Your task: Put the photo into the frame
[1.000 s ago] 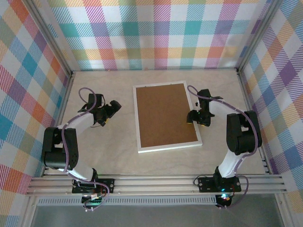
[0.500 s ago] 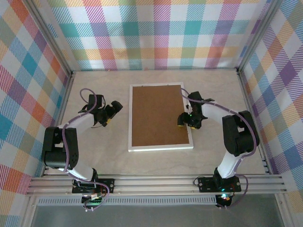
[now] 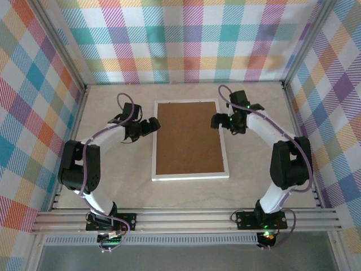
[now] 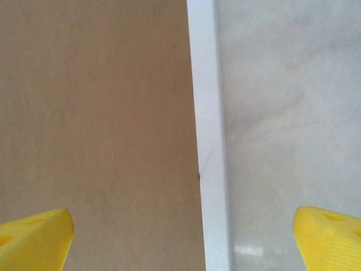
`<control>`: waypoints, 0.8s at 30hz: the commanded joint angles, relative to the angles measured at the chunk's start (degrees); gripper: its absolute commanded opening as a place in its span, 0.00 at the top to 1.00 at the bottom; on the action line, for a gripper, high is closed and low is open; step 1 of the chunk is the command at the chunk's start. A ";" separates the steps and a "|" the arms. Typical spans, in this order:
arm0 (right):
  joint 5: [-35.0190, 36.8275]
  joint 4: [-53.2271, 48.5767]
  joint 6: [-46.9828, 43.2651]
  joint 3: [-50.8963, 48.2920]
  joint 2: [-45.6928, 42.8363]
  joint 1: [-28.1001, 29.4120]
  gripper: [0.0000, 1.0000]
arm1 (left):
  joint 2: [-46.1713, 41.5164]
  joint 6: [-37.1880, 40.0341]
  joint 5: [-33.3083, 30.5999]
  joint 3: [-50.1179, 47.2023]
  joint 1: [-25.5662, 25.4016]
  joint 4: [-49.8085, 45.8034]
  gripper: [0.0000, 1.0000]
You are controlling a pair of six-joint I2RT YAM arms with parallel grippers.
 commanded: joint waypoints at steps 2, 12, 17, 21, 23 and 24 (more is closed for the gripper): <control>-2.52 1.06 -2.14 8.59 8.10 -2.60 0.13 | 3.40 2.39 -2.46 3.92 -0.54 -3.29 0.11; -3.93 2.71 1.46 21.42 20.81 -5.31 0.42 | 12.11 3.08 -1.32 11.04 -0.98 -4.66 0.25; -4.89 -1.38 1.23 30.10 27.99 -5.58 0.49 | 14.33 4.01 -1.09 13.26 -1.85 -5.38 0.30; -5.32 -2.77 1.51 33.37 31.13 -5.58 0.52 | 15.87 4.32 -0.96 14.66 -2.30 -5.89 0.37; -5.34 -2.36 1.74 33.62 31.68 -5.58 0.54 | 16.32 4.44 -1.02 15.19 -2.47 -6.11 0.40; -5.21 -2.50 1.84 33.86 32.00 -5.59 0.55 | 16.51 4.51 -1.06 15.31 -2.48 -6.23 0.43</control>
